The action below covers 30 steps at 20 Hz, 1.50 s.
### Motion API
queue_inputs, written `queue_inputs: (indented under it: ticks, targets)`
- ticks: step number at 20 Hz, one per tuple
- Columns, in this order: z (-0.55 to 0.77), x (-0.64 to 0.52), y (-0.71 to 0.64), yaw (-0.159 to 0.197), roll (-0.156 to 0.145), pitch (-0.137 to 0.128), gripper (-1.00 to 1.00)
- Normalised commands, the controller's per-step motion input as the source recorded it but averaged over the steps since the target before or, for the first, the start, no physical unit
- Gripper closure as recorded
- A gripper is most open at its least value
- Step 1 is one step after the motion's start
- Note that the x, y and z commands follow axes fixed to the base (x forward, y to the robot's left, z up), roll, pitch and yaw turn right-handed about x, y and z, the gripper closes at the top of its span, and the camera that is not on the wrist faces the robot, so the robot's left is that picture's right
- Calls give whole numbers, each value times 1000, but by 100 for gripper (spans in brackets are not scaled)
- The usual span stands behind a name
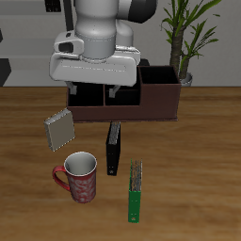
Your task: Place the red mug into the back desk caddy's left compartment
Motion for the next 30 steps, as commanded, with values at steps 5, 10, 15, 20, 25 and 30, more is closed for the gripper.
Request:
queue_inputs:
  ticks: [5,10,15,20,25,30]
  targets:
    - [-330,280,-59,13,19,22,-100]
    - [-326,138,216,30,44,0,-100]
    - [-342,108,112,8,18,11,-100]
    - [-327,65,-16,13,-10,13,-100]
    - [-301,35,-62,33,-7,13,-100]
    - [-236,43,-92,17,-15,11,-100]
